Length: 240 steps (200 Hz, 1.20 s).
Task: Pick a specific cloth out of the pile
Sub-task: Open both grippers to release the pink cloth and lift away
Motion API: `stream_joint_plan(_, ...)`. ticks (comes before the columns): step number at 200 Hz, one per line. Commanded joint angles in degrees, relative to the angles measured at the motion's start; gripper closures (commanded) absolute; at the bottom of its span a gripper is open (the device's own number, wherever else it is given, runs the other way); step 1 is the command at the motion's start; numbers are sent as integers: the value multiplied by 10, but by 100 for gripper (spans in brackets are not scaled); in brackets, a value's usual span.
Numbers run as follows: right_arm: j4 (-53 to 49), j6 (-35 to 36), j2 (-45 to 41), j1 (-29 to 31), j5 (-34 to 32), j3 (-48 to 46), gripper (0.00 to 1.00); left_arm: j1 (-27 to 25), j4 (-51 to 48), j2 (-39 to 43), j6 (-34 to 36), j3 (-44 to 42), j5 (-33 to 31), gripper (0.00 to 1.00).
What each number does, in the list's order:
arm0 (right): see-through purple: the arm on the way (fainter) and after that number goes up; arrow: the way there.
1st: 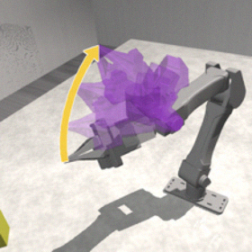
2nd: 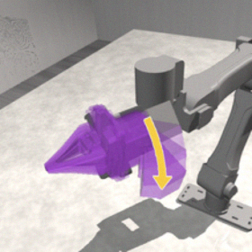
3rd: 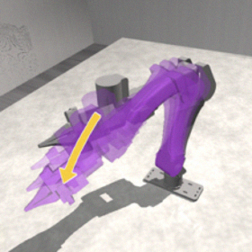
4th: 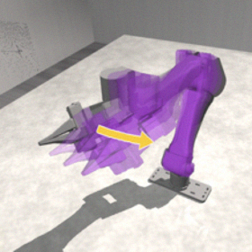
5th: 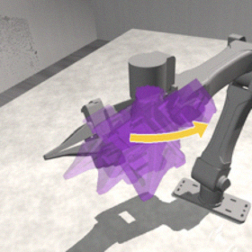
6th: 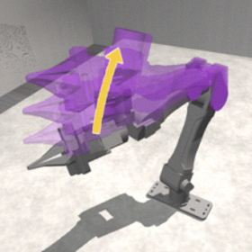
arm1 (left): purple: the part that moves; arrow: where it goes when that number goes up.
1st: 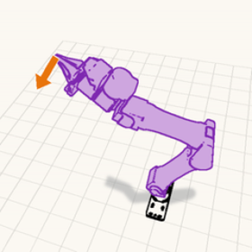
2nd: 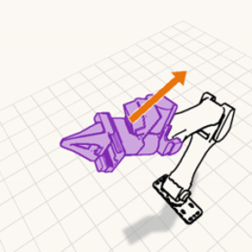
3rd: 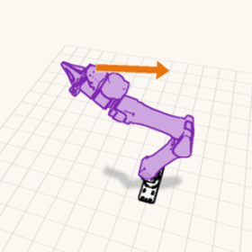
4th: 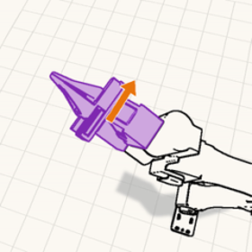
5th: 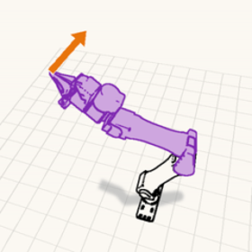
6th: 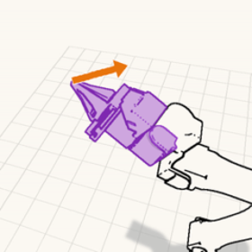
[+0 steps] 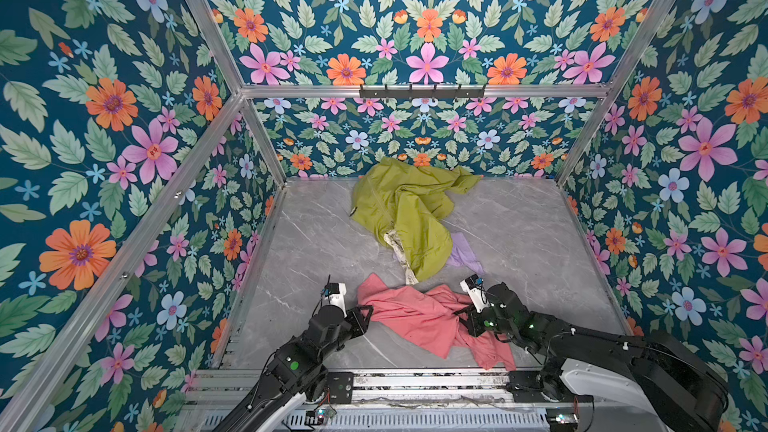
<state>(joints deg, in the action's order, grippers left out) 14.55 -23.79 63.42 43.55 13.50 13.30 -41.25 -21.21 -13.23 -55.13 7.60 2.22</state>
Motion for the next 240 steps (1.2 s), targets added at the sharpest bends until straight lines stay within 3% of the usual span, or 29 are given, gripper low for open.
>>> stream_joint_plan(1, -37, -1, -14, 1, -2, 14, 55, 1, -50, -3, 21, 9, -16, 39)
stream_joint_plan(33, -103, 3, -98, 1, -20, 26, 35, 0, -73, -10, 39, 49, -50, 14)
stream_joint_plan(56, -142, 8, -159, 1, -29, 31, 22, 0, -62, -11, 33, 57, -59, 8)
stream_joint_plan(81, -199, 18, -207, 1, -45, 56, 16, 1, -56, -17, 38, 84, -87, 4)
stream_joint_plan(114, -291, 53, -253, 0, -91, 121, 8, 1, -54, -57, 69, 151, -174, 0)
stream_joint_plan(134, -253, 93, -245, -19, -132, 129, 6, 0, -21, -111, 148, 187, -231, 0)
stream_joint_plan(144, -218, 111, -220, -53, -146, 134, 5, 1, 3, -157, 223, 212, -245, 0)
stream_joint_plan(155, -176, 124, -191, -103, -160, 135, 5, 1, 27, -207, 256, 219, -315, 0)
stream_joint_plan(171, -96, 167, -150, -152, -205, 118, 4, 8, 139, -278, 357, 206, -417, 1)
stream_joint_plan(183, -38, 228, -113, -162, -227, 105, 1, 31, 300, -315, 493, 176, -384, 1)
stream_joint_plan(196, -1, 268, -69, -174, -277, 109, 1, 78, 430, -362, 567, 147, -338, 1)
stream_joint_plan(216, 65, 285, -12, -233, -304, 96, 1, 213, 508, -489, 585, 149, -228, 1)
stream_joint_plan(240, 229, 285, 50, -319, -284, 43, 1, 294, 685, -638, 624, 136, -173, 1)
